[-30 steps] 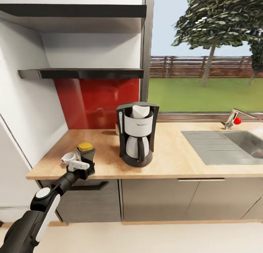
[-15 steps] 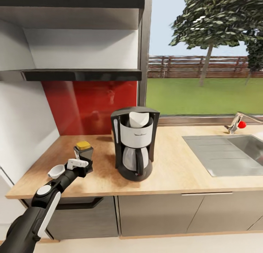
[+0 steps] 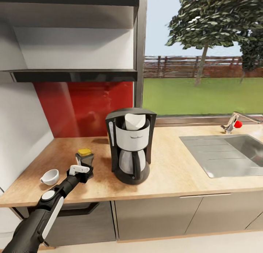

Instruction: Set up a coffee station on the kitchen countertop: keep the coffee maker on the countertop, move the bottle of coffee from the kitchen shelf to the counter next to the coffee maker, place a paper coffee filter on top of the coffee maker, put the saucer next to the coffee maker with the coffee cup on the saucer, and place the electric kettle next to the coffee maker.

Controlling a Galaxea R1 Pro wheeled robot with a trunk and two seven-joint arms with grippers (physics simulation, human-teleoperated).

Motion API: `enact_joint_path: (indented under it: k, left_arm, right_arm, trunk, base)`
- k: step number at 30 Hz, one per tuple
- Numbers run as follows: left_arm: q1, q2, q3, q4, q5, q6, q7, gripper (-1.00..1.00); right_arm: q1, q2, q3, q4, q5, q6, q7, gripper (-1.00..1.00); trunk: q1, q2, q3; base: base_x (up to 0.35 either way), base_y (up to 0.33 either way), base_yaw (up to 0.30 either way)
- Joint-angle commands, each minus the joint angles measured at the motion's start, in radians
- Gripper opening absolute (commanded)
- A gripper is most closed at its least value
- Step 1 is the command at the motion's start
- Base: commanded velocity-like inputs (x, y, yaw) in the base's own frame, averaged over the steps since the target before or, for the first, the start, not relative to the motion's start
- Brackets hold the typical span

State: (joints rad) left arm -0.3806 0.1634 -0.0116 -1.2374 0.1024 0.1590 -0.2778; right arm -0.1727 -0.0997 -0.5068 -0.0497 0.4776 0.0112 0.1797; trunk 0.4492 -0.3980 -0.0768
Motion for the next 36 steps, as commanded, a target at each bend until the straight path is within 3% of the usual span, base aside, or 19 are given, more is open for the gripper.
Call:
enact_joint_path:
  k: [1, 9, 14, 21, 25, 36]
  left_arm:
    - [-0.003, 0.000, 0.000, -0.001, 0.009, 0.008, -0.001, -1.00]
    - [-0.009, -0.001, 0.005, 0.009, 0.007, -0.014, 0.000, -1.00]
    - [-0.004, 0.001, 0.009, 0.044, 0.008, -0.101, 0.022, -1.00]
    - [0.003, -0.001, 0.008, 0.070, 0.014, -0.123, 0.024, -1.00]
    - [0.000, -0.001, 0.006, 0.113, 0.013, -0.169, 0.025, -1.00]
    - [-0.004, 0.001, 0.011, 0.150, 0.013, -0.202, 0.025, -1.00]
  right_arm:
    - [-0.001, 0.000, -0.009, -0.001, 0.009, 0.002, 0.004, 1.00]
    - [-0.001, -0.001, -0.007, -0.005, 0.010, 0.004, 0.004, 1.00]
    - [-0.001, -0.001, -0.007, -0.004, 0.010, 0.002, 0.004, 1.00]
    - [-0.001, -0.001, -0.007, -0.002, 0.010, 0.006, 0.007, 1.00]
    - [-0.001, -0.002, -0.007, -0.001, 0.010, 0.006, 0.007, 1.00]
    - [-0.001, -0.002, -0.007, -0.001, 0.010, 0.006, 0.007, 1.00]
  trunk:
    - [0.001, -0.002, -0.002]
    - [0.001, -0.002, -0.002]
    - [0.001, -0.002, -0.002]
    - [0.001, -0.002, -0.002]
    - [0.001, -0.002, -0.002]
    - [0.001, -0.002, -0.002]
  base:
    - [0.161, 0.000, -0.130]
    - [0.247, 0.000, -0.038]
    - [0.018, 0.000, -0.001]
    - [0.003, 0.000, 0.000]
    - [0.207, 0.000, 0.000]
    - [0.175, 0.000, 0.000]
